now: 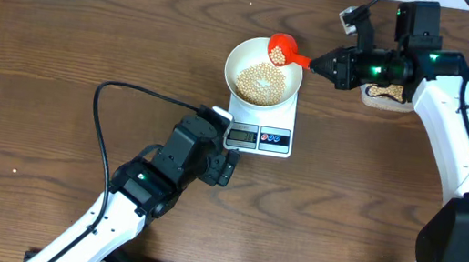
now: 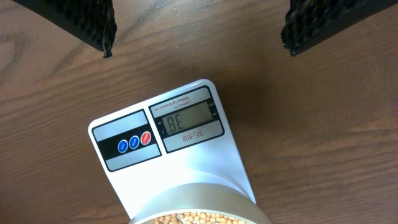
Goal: Scoop item into bowl and weigh 50g on scale
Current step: 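Tip the scoop with the right gripper to pour soybeans into the bowl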
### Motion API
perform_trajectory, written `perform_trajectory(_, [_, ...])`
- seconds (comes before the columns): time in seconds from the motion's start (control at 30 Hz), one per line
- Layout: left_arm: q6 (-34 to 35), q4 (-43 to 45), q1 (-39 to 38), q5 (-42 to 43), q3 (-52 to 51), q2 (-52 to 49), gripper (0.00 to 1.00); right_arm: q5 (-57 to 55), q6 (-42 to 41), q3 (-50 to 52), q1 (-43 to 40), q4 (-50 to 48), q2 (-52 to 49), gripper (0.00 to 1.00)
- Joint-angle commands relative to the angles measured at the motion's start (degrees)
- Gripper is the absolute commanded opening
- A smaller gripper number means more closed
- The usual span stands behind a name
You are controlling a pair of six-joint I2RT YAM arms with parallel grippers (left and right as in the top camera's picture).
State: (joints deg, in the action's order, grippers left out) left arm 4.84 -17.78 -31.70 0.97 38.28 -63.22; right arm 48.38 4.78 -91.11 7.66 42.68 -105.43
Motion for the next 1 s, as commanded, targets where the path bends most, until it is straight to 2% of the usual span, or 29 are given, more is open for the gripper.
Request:
perform_trajectory(0.0, [-0.3, -0.1, 0.1, -0.3, 0.1, -0.1, 0.88, 5.8, -1.1, -0.7, 0.4, 0.5, 1.6, 0.01])
perform_trajectory(0.97, [-0.3, -0.1, 0.1, -0.3, 0.1, -0.1, 0.88, -7.1, -0.5, -0.7, 3.8, 1.5, 1.6, 0.01])
